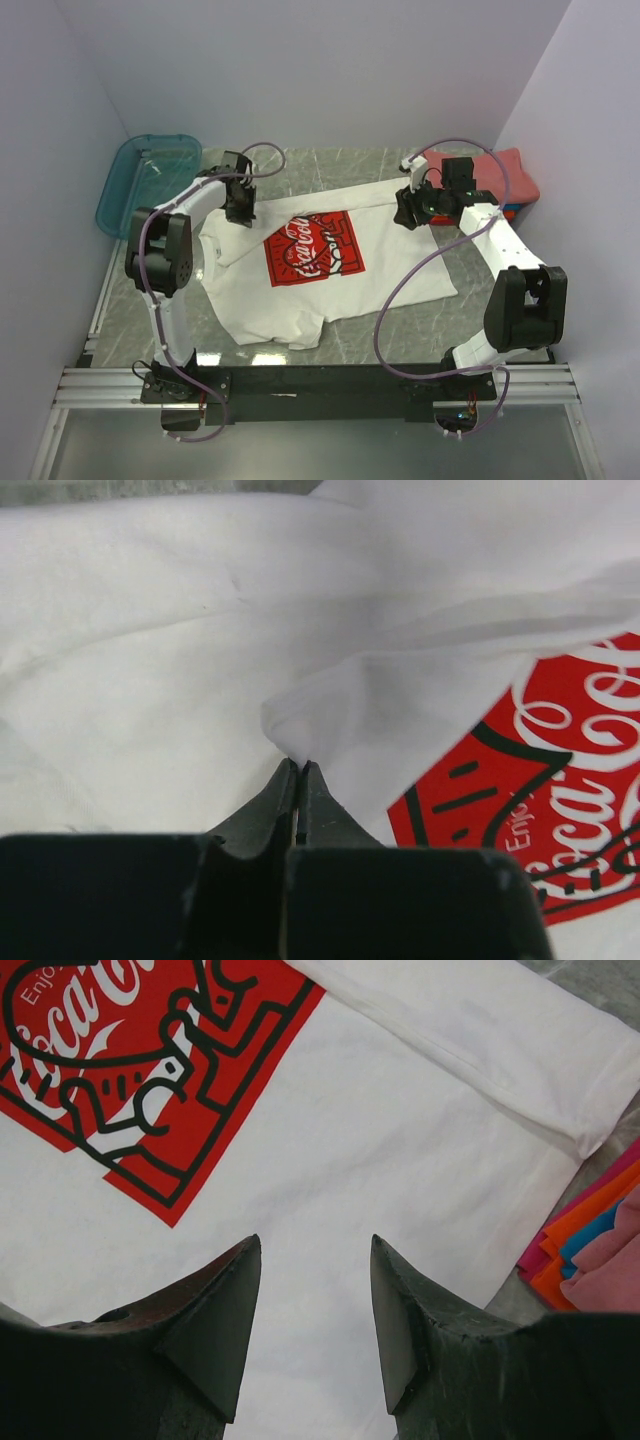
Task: Fold and stack the t-shirts
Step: Fold the tshirt
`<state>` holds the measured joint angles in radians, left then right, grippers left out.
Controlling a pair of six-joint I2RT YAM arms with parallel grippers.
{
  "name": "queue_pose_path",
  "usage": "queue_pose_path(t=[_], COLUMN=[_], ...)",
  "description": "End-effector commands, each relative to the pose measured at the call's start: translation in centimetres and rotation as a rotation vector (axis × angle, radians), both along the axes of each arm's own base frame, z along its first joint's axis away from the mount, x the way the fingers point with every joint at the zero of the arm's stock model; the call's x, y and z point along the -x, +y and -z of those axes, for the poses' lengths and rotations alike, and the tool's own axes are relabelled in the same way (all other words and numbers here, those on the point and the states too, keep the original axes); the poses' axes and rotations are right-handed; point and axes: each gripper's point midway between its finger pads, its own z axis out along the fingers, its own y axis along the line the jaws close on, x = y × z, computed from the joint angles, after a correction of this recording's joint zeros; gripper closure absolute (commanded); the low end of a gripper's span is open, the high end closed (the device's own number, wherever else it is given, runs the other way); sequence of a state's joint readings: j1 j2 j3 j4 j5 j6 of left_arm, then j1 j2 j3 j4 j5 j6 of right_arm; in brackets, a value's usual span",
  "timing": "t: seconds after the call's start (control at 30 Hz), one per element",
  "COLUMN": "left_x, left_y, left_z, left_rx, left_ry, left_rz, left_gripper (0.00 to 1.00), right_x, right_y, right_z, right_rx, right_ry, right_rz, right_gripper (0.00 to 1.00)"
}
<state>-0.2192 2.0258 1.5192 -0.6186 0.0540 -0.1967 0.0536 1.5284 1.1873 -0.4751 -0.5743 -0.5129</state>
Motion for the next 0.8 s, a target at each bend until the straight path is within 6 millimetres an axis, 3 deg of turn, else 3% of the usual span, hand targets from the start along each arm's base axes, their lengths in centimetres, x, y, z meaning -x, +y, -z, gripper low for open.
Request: queue_pose_path(t=[0.0, 0.17, 0.23, 0.33, 0.4, 0.5, 0.53, 0.57, 0.67, 0.7, 0.77], left_x=[-0.2, 1.5, 3.2, 6.3, 9.2, 10.8, 10.5, 9.4, 7.9, 7.3, 6.9], left_y=[-0.6, -2.7, -4.5, -6.7, -8.6, -9.8, -9.6, -8.9, -8.3, -7.8, -7.0], left_z=[-4.5, -5.3, -4.7, -3.1, -1.9, -2.0, -2.5, -3.1, -8.8, -12.1, -14.2], left_rx=[0.011, 0.066, 0.116, 0.167, 0.217, 0.210, 0.193, 0.142, 0.135, 0.145, 0.152], left_ry=[-0.107, -0.100, -0.057, 0.026, 0.106, 0.100, 0.076, 0.013, -0.215, -0.353, -0.450], left_rz=[0.013, 0.068, 0.126, 0.224, 0.308, 0.366, 0.344, 0.319, 0.278, 0.253, 0.198], left_gripper=[0.99, 0.99, 0.98, 0.89, 0.76, 0.60, 0.52, 0.38, 0.35, 0.32, 0.18], right_x=[0.1, 0.1, 0.1, 0.1, 0.0, 0.0, -0.1, 0.0, 0.0, 0.0, -0.1], right_y=[0.1, 0.0, 0.0, -0.1, -0.3, -0.3, -0.3, -0.4, -0.5, -0.5, -0.6], right_z=[-0.8, -1.0, -1.1, -1.4, -1.4, -1.5, -1.4, -1.4, -1.5, -1.5, -1.4], right_rx=[-0.024, -0.025, -0.025, -0.024, -0.025, -0.026, -0.026, -0.025, -0.022, -0.022, -0.022], right_ry=[-0.014, -0.017, -0.021, -0.027, -0.027, -0.027, -0.024, -0.024, -0.025, -0.025, -0.025], right_rz=[-0.001, 0.002, 0.003, 0.004, 0.009, 0.010, 0.011, 0.011, 0.015, 0.017, 0.018], right_gripper=[0.45, 0.45, 0.45, 0.45, 0.45, 0.45, 0.45, 0.45, 0.45, 0.45, 0.45])
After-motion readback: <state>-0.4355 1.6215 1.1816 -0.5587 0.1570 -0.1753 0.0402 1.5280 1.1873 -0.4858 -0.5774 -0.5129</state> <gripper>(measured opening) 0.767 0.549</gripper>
